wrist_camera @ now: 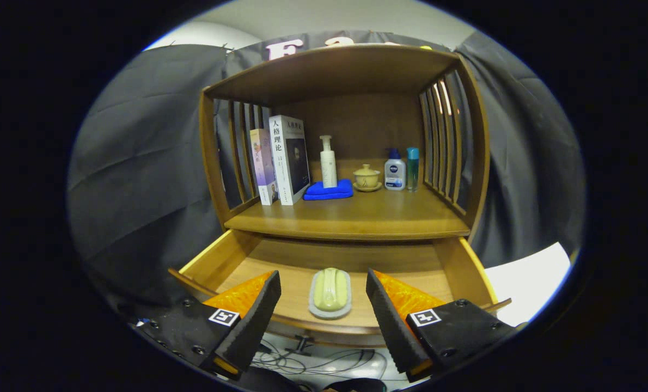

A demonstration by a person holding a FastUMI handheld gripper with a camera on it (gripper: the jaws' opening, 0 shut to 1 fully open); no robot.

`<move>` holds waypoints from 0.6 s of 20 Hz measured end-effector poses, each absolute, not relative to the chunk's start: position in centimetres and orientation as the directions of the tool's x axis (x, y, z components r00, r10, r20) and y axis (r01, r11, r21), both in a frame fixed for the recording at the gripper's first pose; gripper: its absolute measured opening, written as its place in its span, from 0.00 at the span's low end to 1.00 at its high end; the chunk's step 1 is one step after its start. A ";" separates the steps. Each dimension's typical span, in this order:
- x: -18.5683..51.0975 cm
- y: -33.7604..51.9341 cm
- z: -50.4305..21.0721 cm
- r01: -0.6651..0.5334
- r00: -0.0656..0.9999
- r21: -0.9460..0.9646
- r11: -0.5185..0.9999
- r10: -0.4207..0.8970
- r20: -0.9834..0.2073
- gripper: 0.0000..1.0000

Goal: Pull open the drawer, take out the items inside it, and place them on the countertop above the cabinet.

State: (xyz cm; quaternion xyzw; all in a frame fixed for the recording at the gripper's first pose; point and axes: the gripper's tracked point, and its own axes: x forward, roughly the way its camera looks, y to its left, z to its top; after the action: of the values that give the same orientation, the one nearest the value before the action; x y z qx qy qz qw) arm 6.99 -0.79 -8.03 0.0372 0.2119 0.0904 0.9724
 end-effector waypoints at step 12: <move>15.9 1.5 -13.7 -0.290 0.759 -0.112 0.951 0.157 -0.631 0.98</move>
State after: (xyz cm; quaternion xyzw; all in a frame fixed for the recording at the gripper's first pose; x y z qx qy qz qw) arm 15.92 1.46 -13.72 -0.1018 0.3255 0.1197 0.9324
